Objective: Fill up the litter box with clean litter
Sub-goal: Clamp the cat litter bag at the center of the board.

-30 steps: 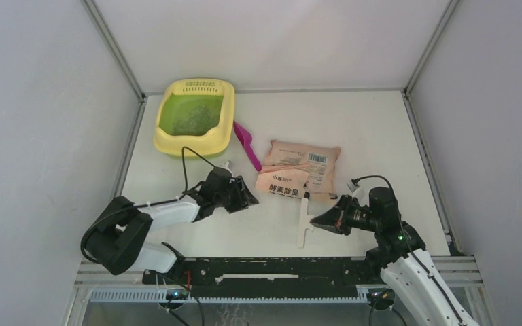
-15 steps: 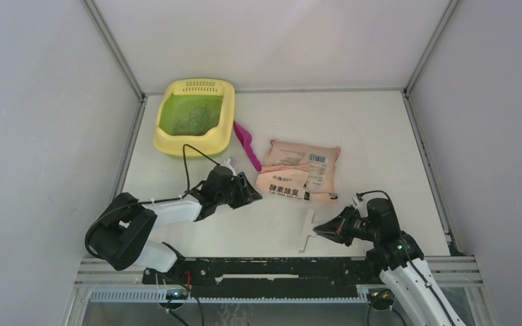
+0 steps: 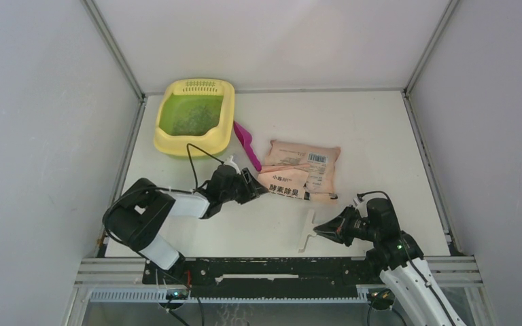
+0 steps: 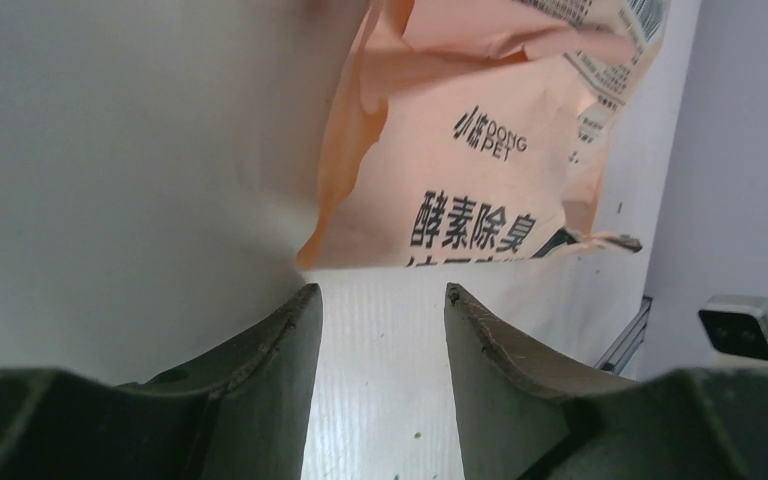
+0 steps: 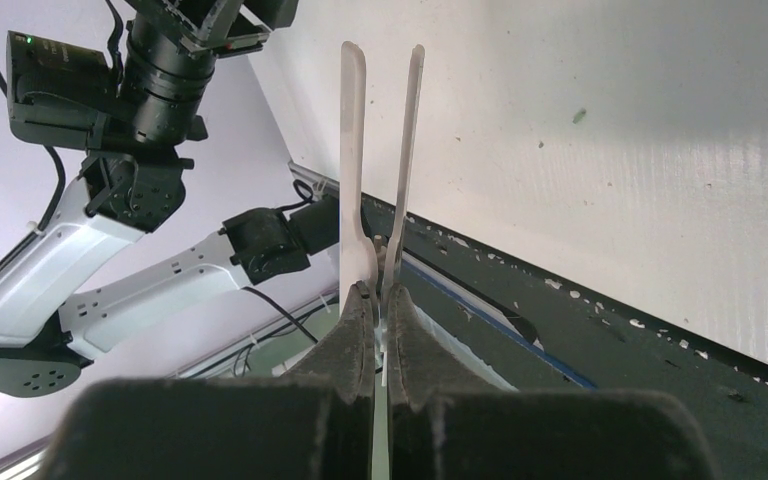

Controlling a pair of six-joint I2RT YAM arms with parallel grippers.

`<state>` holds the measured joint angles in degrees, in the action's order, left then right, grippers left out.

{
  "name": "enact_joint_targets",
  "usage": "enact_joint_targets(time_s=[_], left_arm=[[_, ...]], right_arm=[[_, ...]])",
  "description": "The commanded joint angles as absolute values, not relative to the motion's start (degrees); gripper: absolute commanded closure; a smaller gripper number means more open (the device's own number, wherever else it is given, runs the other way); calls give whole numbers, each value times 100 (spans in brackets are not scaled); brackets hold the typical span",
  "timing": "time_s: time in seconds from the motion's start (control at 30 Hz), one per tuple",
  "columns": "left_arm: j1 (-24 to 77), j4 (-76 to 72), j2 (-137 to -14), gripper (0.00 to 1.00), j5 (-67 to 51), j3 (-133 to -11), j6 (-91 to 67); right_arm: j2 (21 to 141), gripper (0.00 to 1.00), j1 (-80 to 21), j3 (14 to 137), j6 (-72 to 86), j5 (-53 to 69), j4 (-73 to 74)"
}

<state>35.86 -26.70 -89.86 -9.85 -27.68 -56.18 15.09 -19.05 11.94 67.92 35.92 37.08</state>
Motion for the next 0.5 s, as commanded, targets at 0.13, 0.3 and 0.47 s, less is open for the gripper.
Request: enact_joint_targets(time_s=[0.13, 0.3, 0.47], left_arm=[[3593, -3240, -9654, 47, -734, -3079, -5962], [3591, -3140, -9855, 48, -586, -3163, -6011], [3595, -2953, -9870, 48, -386, -3173, -5990]], right_arm=[[1490, 100, -1861, 1275, 7073, 3586, 3437], [1481, 100, -1860, 1253, 7076, 3604, 3445], [1459, 100, -1858, 1221, 7097, 3617, 3430]])
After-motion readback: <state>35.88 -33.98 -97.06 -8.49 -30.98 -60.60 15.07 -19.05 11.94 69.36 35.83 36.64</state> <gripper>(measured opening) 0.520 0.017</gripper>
